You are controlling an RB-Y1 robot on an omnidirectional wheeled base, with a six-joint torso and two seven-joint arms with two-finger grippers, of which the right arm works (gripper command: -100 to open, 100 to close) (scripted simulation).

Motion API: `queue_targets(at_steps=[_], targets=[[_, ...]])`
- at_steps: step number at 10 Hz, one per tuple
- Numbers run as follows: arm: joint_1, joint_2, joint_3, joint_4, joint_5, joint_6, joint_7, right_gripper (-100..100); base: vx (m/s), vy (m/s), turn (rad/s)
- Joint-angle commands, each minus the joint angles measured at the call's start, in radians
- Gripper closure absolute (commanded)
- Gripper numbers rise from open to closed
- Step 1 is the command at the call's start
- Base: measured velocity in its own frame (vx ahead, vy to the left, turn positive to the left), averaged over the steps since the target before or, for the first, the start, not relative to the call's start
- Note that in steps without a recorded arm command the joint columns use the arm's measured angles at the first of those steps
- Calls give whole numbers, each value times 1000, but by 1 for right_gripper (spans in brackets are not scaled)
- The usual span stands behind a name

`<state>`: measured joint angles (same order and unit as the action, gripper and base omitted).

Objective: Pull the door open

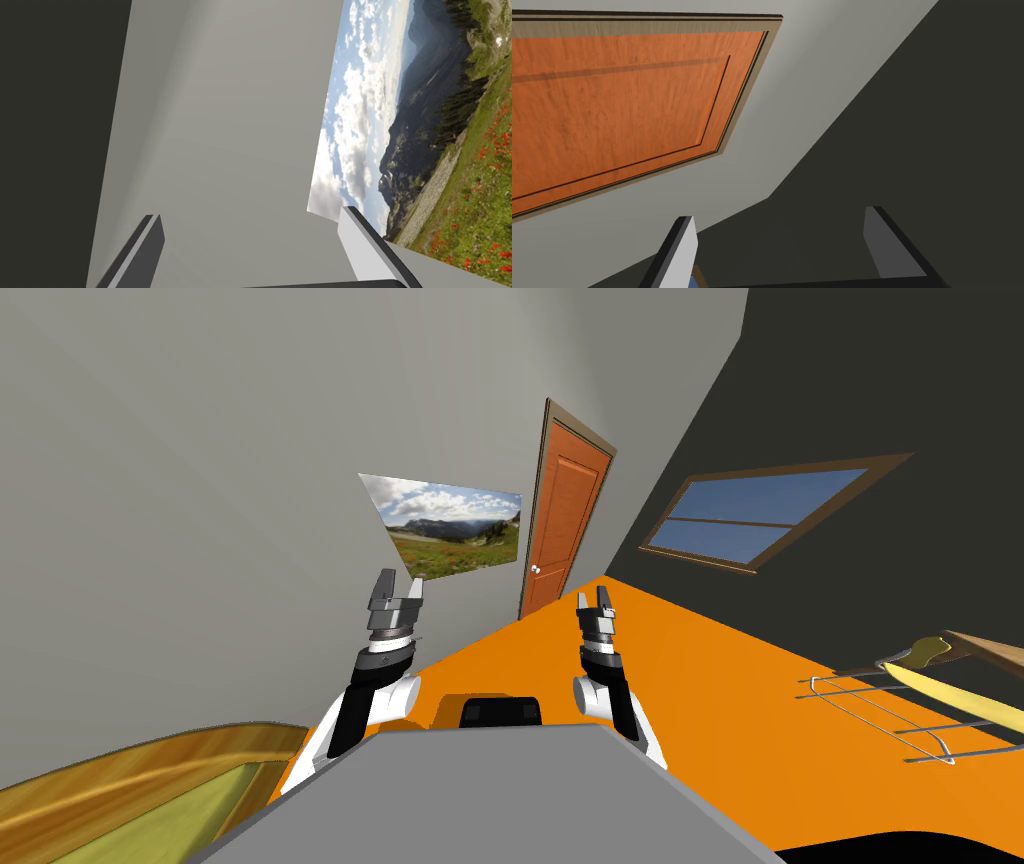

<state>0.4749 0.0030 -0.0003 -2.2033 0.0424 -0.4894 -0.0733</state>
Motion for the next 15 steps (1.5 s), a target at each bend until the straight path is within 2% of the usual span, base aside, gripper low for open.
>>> queue_targets(at_steps=[1,8,15], targets=[[-12,-8,-2,31,7,-8,24,-100,56,-9,16],[-65,-38,-10,175,42,-48,134,-100,101,-50,39],[-130,-65,-19,348,83,-94,267,-100,89,-55,42]])
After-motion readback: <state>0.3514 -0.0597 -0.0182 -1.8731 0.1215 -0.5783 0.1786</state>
